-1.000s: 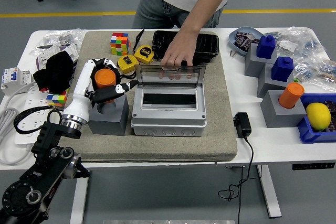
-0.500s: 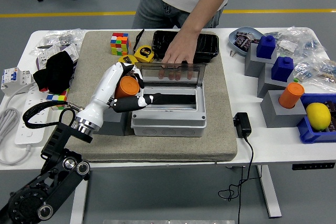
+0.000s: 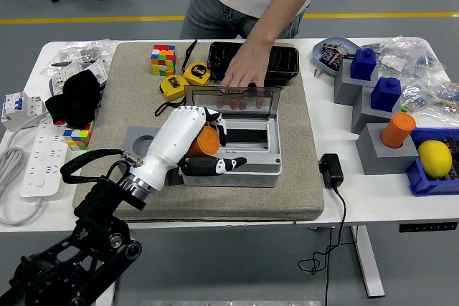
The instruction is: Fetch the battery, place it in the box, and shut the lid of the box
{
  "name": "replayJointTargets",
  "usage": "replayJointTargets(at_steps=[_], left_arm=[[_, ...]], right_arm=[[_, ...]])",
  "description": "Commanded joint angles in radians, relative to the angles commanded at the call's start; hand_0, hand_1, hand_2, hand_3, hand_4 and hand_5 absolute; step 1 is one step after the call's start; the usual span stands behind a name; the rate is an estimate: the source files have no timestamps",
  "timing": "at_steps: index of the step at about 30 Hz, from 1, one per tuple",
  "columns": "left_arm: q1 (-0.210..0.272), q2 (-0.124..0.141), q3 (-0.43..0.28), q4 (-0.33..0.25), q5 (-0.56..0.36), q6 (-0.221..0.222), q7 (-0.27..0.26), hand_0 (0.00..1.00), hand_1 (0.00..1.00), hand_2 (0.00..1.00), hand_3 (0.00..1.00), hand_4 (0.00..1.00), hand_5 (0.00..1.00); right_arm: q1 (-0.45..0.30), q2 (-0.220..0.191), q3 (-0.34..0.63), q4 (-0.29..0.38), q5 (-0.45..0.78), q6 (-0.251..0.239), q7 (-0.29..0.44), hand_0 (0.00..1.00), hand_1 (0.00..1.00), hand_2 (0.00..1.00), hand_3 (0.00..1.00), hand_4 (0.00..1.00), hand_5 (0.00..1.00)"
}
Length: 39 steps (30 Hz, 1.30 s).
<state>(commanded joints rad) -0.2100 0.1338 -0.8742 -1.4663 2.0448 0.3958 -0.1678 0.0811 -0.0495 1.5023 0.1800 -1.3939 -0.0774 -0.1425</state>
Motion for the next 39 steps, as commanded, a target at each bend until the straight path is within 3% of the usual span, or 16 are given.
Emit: replayJointTargets(at_steps=[2,14,23,39], left_arm=[[-0.01,-0.001,0.016,0.004,0.017,-0.002,0.005,0.063,0.002,0.002,0.002,0.998,0.04],[-0.095,-0.019,0.102,0.065,0.021,-0.002,0.006,0.068,0.002,0.002,0.002,0.998,0.002],[-0.138,-0.078,0.078,0.171,0.023,0.016,-0.003,0.074,0.002,0.002,0.002,0.998,0.002],[-0.208,-0.114,0.157,0.294,-0.055,0.047,-0.035,0.079,0.002,0.002,0.002,0.99,0.041]], right_arm=[[0.001,-0.001,-0.001,0.0,0.001,0.0,0.0,0.718,0.648,0.665,0.694,0.998,0.903],[0.004,-0.002,-0.005,0.0,0.001,0.001,0.0,0.718,0.648,0.665,0.695,0.998,0.91],[0.003,-0.005,-0.001,0.0,-0.009,0.002,-0.002,0.718,0.648,0.665,0.695,0.998,0.916],[0.005,-0.006,-0.002,0.0,-0.015,0.003,-0.003,0.72,0.647,0.665,0.694,0.998,0.919]])
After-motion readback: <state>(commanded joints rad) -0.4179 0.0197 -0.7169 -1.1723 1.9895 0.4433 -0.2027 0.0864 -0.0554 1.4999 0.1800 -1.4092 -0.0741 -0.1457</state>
